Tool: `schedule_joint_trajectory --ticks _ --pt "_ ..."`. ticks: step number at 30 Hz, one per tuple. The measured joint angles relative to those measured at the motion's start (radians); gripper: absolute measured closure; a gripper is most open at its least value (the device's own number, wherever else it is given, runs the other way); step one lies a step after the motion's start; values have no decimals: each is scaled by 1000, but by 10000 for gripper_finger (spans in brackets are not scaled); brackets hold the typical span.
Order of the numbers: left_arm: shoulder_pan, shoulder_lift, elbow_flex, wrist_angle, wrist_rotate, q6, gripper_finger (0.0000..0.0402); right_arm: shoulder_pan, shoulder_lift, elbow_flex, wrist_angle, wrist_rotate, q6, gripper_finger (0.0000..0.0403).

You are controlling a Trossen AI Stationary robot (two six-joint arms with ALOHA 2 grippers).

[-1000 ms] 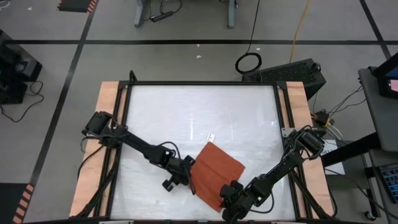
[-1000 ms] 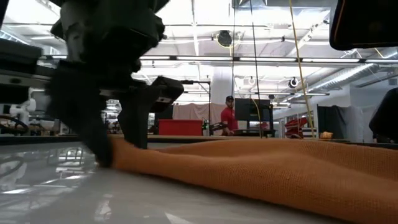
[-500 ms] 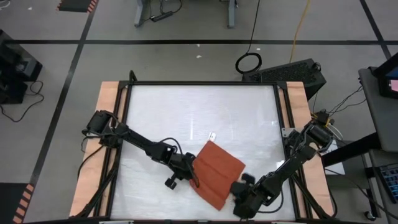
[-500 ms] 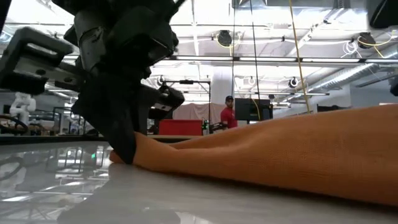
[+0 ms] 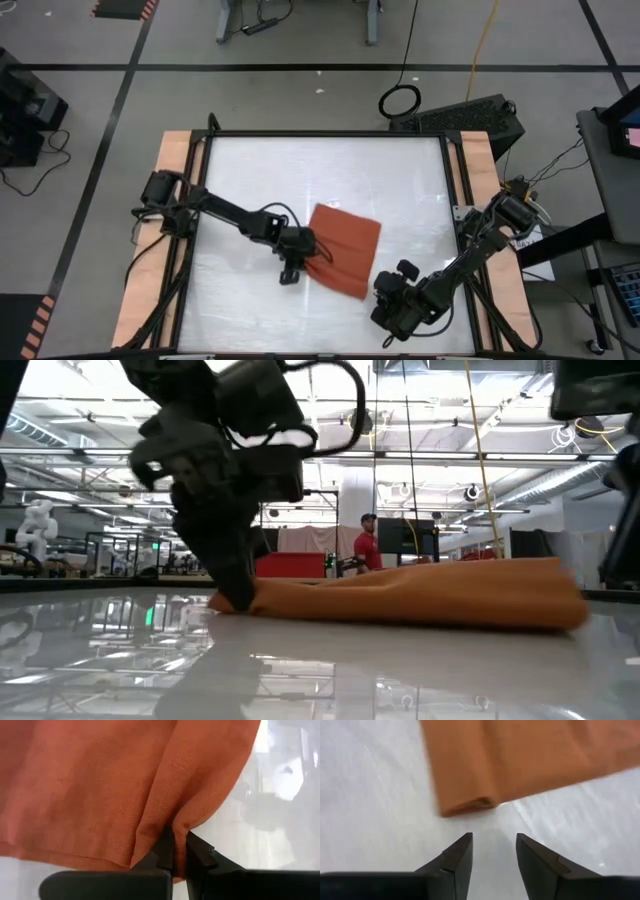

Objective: Roll towel
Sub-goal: Roll the orange towel

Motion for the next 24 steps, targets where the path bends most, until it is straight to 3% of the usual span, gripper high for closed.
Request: schedule_joint_trajectory --ticks 4,9,13,18,24 --pt "48 2 -1 0 70 -29 383 -7 -3 0 40 41 -97 269" --pt "75 4 -2 38 173 -50 383 13 -9 2 211 140 -467 265" --pt "86 4 -2 39 190 -51 384 9 -5 2 202 205 -613 243" --pt "102 5 -3 42 217 -51 384 -36 -5 -1 142 166 -693 211" --pt "132 6 -3 40 246 -44 384 -72 -4 -52 293 79 -796 214"
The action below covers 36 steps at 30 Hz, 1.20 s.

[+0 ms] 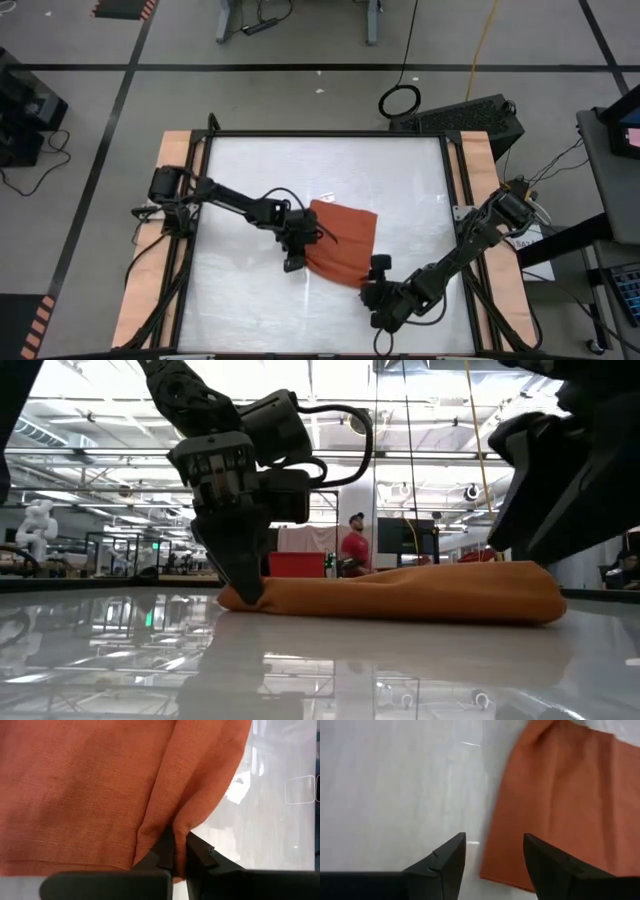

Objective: Roll towel
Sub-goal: Roll the orange towel

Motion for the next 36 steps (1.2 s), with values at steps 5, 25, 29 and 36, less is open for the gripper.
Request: schedule_joint_trajectory --ticks 5,25,29,36 --pt "17 0 0 1 17 2 384 -12 0 -41 16 -12 26 231" --pt "46 1 0 44 163 19 384 -42 -3 -167 155 -119 127 258" --pt "46 1 -1 50 201 18 384 -61 0 -167 153 -119 125 307" --pt "42 0 0 -5 211 24 384 -85 2 -166 134 -151 131 394"
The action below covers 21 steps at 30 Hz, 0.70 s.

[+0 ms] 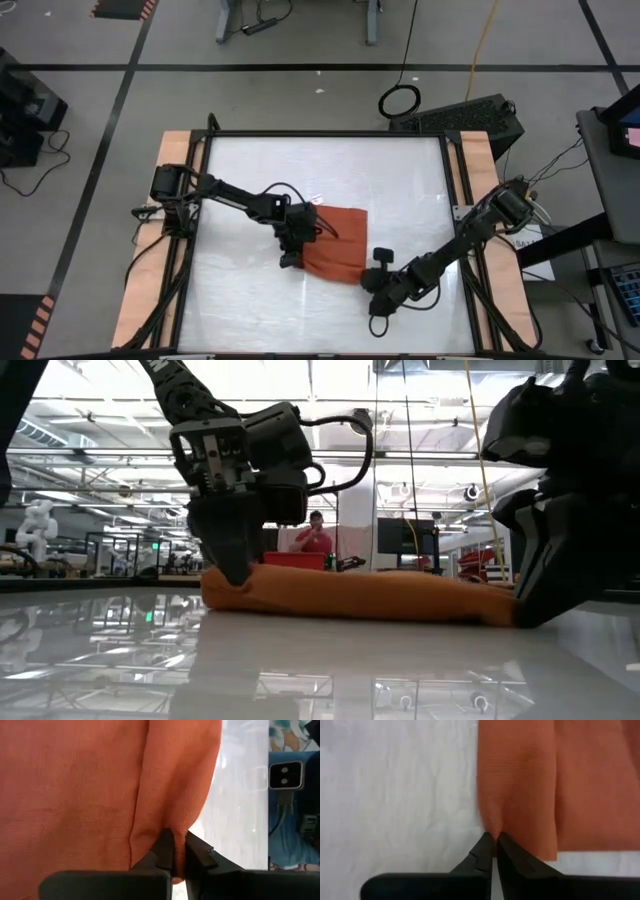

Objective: Roll towel
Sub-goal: Roll the orange towel

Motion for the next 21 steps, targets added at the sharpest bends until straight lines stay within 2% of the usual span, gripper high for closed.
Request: schedule_joint_trajectory --ticks 5,9,15,21 --pt "-6 -2 1 -53 0 25 384 -17 -4 0 13 -160 17 399" --pt "-7 -2 6 -45 31 0 384 -44 -26 0 75 -379 25 401" --pt "-11 -3 3 -65 38 -62 384 -116 -110 -5 36 -462 76 402" --pt "-26 -3 2 -114 20 -75 384 -227 -153 -5 33 -587 107 402"
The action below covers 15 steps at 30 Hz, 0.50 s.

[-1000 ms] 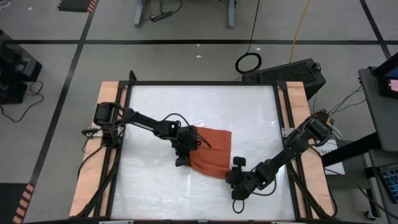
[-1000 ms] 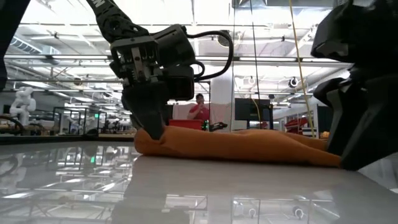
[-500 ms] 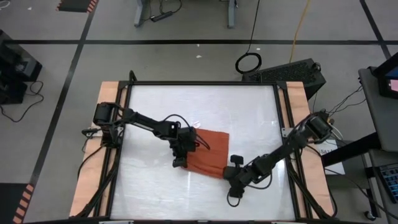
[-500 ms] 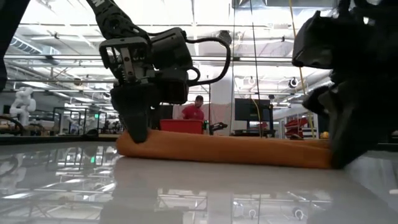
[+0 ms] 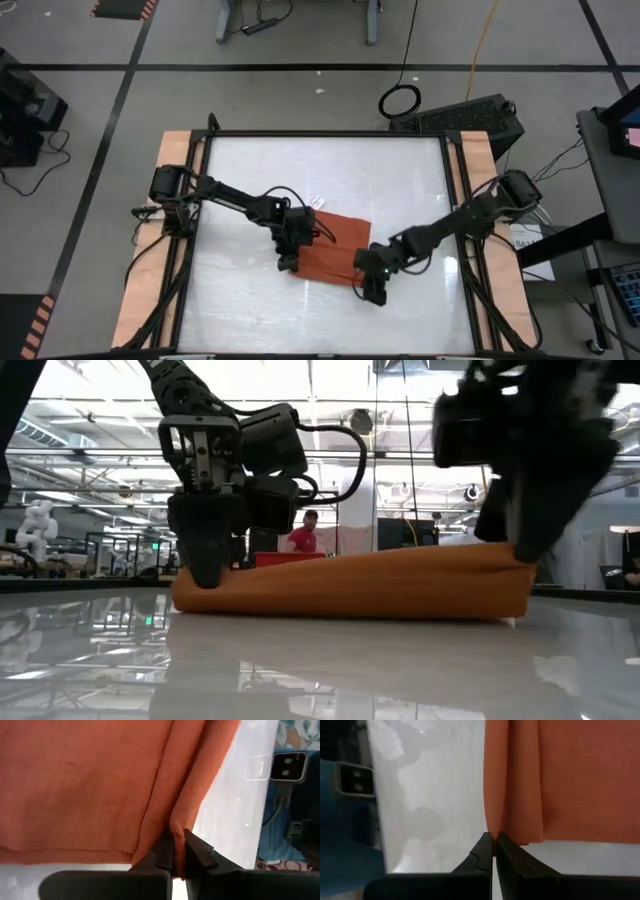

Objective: Roll towel
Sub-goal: Roll the orange towel

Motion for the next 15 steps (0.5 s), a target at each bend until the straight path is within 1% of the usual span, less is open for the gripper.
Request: schedule_joint_trajectory --ticks 5,7,15 --pt "-19 -1 0 -24 -55 -5 377 -79 19 2 8 -151 10 403" --pt "-26 -1 1 -27 -70 -5 374 -101 37 2 5 -196 10 403" --pt "-41 -2 1 -29 -99 -17 371 -166 115 2 2 -297 5 403"
